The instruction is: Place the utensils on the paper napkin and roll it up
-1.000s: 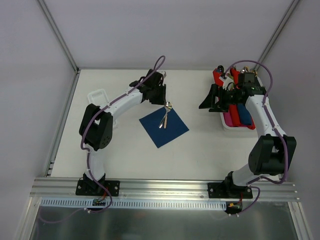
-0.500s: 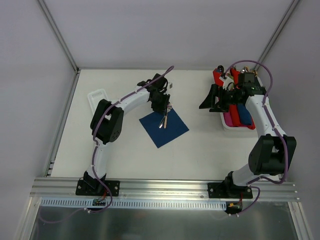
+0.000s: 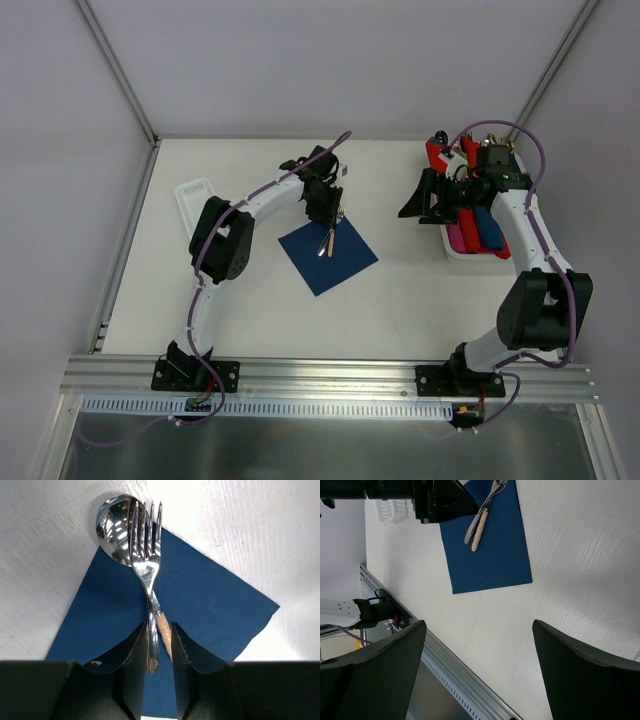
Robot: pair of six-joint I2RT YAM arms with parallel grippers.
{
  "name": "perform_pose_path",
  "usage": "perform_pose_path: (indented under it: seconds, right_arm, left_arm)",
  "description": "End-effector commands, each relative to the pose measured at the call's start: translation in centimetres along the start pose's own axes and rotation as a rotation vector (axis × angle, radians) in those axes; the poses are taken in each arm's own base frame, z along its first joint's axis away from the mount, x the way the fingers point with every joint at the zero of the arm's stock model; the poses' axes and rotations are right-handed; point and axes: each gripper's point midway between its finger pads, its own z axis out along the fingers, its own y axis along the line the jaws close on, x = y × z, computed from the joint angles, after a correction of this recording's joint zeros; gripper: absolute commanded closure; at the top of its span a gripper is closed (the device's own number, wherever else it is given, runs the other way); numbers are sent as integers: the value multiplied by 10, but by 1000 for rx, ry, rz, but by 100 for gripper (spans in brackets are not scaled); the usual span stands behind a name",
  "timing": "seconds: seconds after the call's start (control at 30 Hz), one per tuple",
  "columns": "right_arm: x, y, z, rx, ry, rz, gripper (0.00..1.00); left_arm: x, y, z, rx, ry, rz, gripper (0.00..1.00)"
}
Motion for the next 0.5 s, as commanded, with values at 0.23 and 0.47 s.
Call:
perform_pose_path:
  seconds: [0.23, 0.47]
  right_arm:
    - [-6, 2, -3, 0, -17, -32, 8]
    - [-8, 1, -2, 1, -17, -28, 8]
  left_arm:
    - [-7, 3, 7, 1, 4, -5, 77]
    - [-6, 8, 16, -6, 16, -23, 81]
